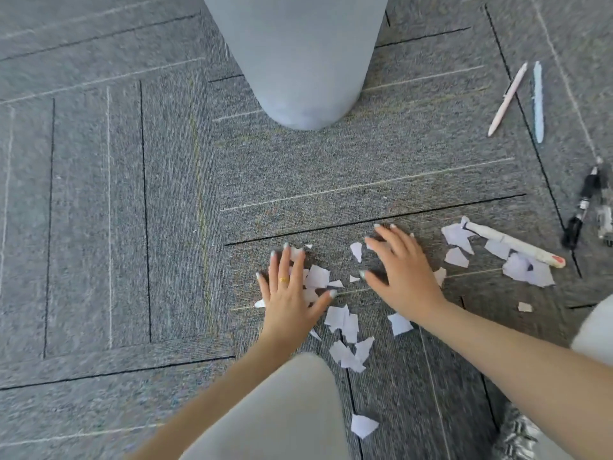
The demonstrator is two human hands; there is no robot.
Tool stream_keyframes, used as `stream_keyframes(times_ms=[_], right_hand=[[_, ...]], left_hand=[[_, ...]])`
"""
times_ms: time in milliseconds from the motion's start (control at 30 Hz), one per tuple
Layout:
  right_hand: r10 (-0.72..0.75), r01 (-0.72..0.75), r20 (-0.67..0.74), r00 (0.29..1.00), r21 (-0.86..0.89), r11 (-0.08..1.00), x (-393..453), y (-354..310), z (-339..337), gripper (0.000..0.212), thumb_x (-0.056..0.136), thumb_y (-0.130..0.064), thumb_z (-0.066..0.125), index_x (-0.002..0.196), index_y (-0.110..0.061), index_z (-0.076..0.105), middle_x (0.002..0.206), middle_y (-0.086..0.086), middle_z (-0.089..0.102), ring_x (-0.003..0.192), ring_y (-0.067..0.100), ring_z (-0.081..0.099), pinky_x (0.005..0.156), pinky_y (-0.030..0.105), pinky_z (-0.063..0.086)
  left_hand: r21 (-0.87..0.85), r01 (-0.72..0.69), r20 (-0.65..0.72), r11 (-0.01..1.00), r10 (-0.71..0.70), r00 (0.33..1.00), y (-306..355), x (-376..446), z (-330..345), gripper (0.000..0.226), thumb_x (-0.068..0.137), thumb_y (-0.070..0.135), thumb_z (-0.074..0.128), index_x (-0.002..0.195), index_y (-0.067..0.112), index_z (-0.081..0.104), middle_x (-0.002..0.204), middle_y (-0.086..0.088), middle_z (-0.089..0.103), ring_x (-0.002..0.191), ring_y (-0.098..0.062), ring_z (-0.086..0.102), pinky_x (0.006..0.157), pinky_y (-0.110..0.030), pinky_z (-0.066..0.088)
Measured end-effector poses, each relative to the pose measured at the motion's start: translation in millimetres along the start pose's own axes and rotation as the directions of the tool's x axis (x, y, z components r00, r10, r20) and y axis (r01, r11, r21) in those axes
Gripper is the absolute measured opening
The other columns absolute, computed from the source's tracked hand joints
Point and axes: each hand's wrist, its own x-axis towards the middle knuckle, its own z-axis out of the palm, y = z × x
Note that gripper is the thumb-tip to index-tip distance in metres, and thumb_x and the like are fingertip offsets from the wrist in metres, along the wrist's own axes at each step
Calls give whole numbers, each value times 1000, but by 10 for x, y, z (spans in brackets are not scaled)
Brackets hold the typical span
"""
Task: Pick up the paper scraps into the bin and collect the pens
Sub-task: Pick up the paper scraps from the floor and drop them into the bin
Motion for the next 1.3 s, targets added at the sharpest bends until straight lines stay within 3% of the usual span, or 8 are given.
stream_keyframes(times_ms=[133, 267, 467, 600, 933, 1033, 1133, 1300], right_hand=[[-261, 266, 90, 961, -54, 962, -150, -48, 91, 52, 86, -51, 37, 127, -22, 50, 139, 0, 45, 133, 24, 36, 114, 49, 18], [-396, 418, 157, 905, -147, 896, -339, 69, 166, 49, 83, -56, 41, 122, -27, 49, 130, -5, 50, 123, 15, 41, 115, 43, 13], [54, -62, -160, 986, -43, 997, -333, 383, 2, 60, 83, -56, 35, 136, -27, 33, 149, -1, 25, 137, 18, 18, 112, 50, -9], [294, -299, -136, 946, -16, 954, -271, 583, -65, 68, 87, -59, 37, 145, -27, 19, 157, 0, 5, 144, 21, 2, 114, 50, -7], [149, -151, -76, 986, -22, 988, -694, 153, 380, 68, 85, -59, 31, 142, -23, 27, 151, 2, 25, 141, 19, 9, 116, 39, -1], [93, -95, -34, 995, -70, 993, -808, 213, 445, 68, 85, -62, 31, 140, -22, 28, 149, 1, 27, 138, 19, 13, 113, 38, 2], [34, -39, -37, 999, -125, 991, -824, 311, 387, 66, 88, -65, 20, 136, -21, 33, 142, -1, 28, 132, 21, 24, 110, 39, 12], [28, -50, -181, 983, -118, 992, -912, 208, 451, 36, 92, -46, 36, 118, -24, 47, 118, -1, 44, 102, 20, 41, 86, 38, 42]], left_hand=[[159, -298, 95, 941, 286, 953, -9, 134, 7, 89, 75, 75, 16, 147, 23, 10, 156, 5, 0, 139, -10, -18, 111, -35, -20], [237, -617, 190, 750, 588, 787, -122, 135, 80, 86, 76, 78, 25, 134, 17, 36, 142, -4, 42, 137, -24, 26, 116, -42, -1], [349, -728, 225, 590, 702, 676, -15, -54, 429, 108, 61, 88, 11, 142, 17, 24, 141, -11, 38, 130, -31, 29, 106, -55, 19], [391, -728, 101, 564, 759, 643, 99, 4, 605, 92, 72, 82, 19, 142, 22, 27, 138, -7, 34, 121, -26, 38, 103, -49, 27], [410, -800, 49, 439, 865, 500, 296, 314, 305, 24, 84, 38, 48, 98, 19, 47, 93, -1, 58, 73, -18, 57, 59, -29, 46], [303, -839, 182, 452, 837, 516, 329, 442, 147, 34, 65, 11, 75, 93, 16, 56, 82, -1, 63, 62, -18, 58, 50, -26, 45], [235, -778, 309, 583, 714, 628, 406, 497, 27, 34, 82, -1, 58, 111, 12, 48, 97, -2, 58, 74, -18, 53, 58, -28, 46], [-309, -220, 133, 925, 271, 953, 554, 637, -205, 21, 98, 28, 36, 106, 13, 49, 82, 6, 55, 45, -5, 40, 36, -12, 31]])
